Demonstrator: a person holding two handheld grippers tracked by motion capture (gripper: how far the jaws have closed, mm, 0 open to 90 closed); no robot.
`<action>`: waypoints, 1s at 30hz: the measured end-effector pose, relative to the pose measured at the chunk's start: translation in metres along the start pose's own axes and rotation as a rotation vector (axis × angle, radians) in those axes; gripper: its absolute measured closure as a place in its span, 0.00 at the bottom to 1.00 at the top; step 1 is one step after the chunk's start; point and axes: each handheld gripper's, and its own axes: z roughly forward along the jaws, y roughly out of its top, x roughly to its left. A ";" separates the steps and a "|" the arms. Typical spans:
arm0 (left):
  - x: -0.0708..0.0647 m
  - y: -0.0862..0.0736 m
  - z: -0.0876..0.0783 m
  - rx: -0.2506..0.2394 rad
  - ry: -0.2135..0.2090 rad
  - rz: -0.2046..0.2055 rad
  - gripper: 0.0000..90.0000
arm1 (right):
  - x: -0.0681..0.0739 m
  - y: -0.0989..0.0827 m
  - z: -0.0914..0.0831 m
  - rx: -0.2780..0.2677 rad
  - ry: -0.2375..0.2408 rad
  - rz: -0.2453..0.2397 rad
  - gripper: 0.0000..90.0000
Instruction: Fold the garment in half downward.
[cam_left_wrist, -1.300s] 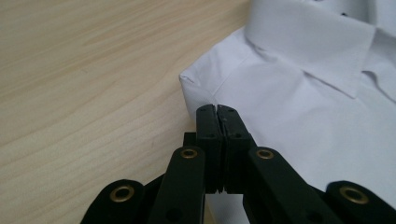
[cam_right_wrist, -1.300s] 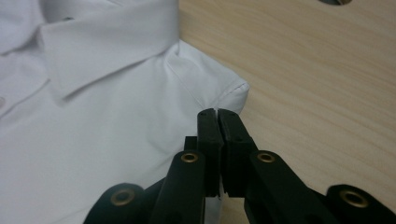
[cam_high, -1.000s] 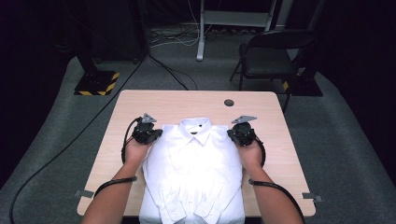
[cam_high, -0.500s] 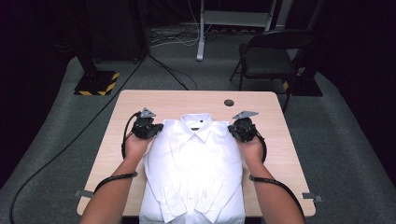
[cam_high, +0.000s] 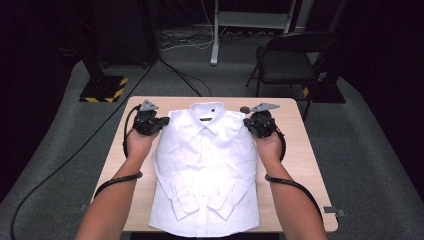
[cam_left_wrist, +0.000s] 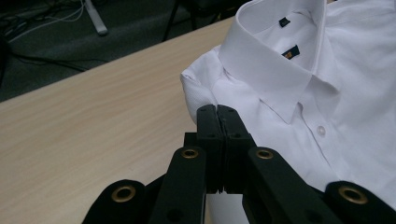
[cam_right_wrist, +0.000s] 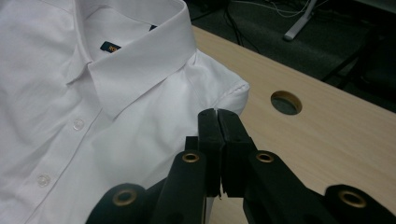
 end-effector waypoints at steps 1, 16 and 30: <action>0.000 0.000 0.000 0.000 0.000 0.000 0.98 | 0.000 0.000 0.000 0.000 0.000 0.000 0.99; 0.001 0.003 -0.003 0.010 0.000 0.044 0.98 | 0.004 0.007 -0.003 -0.015 -0.031 -0.045 0.98; -0.006 -0.004 -0.011 -0.029 -0.040 0.054 0.98 | 0.012 0.001 -0.015 -0.056 0.004 -0.077 0.98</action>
